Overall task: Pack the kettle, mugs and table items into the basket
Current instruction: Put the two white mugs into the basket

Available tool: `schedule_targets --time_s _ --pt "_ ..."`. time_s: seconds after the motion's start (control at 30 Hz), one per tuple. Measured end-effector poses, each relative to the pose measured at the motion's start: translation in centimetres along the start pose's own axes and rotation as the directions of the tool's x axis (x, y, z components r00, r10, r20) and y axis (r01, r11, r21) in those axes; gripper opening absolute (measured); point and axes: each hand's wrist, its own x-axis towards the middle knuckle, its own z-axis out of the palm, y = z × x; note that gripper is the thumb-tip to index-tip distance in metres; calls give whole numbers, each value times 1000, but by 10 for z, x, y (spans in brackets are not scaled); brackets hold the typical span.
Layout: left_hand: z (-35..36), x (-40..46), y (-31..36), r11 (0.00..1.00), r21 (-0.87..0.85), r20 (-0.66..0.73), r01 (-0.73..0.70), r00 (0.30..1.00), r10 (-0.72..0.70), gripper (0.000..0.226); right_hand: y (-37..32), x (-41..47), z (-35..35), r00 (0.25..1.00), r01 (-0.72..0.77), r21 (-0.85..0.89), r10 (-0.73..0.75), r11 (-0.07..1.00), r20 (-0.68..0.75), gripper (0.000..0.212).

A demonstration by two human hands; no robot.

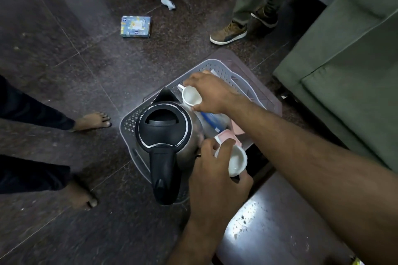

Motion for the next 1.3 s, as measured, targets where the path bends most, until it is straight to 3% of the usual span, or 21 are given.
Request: schedule_targets --time_s 0.27,0.4,0.47,0.53,0.6,0.67,0.73,0.83,1.03,1.3 --pt "6 14 5 998 67 -35 -14 999 17 58 -8 4 3 998 35 -8 -35 999 55 68" --pt "6 29 13 995 96 -31 2 1000 1 56 -1 -3 -8 994 25 65 -32 998 103 86" --pt "6 40 16 995 98 -26 -8 1000 10 57 7 -15 -15 999 -8 148 1 989 47 93" --pt "5 51 19 992 129 -25 -17 999 21 58 16 -29 -20 995 -56 243 73 968 -62 83" --pt "5 59 24 983 175 -20 -50 998 54 57 26 -47 -22 954 -82 371 181 925 -239 59" --pt "4 65 27 976 210 -29 -55 998 63 57 37 -67 -22 857 -93 476 314 874 -409 40" --pt "3 73 27 970 238 -47 -41 997 53 55 48 -88 -20 775 -113 534 411 838 -480 34" --pt "3 87 29 947 318 -20 -32 999 41 53 58 -122 -10 729 -133 577 474 806 -494 31" --pt "4 109 29 804 594 51 -26 999 -6 53 59 -175 22 719 -116 618 495 778 -488 29" --pt "24 111 20 651 756 161 -72 984 -79 48 53 -220 47 646 -118 701 591 703 -484 22"
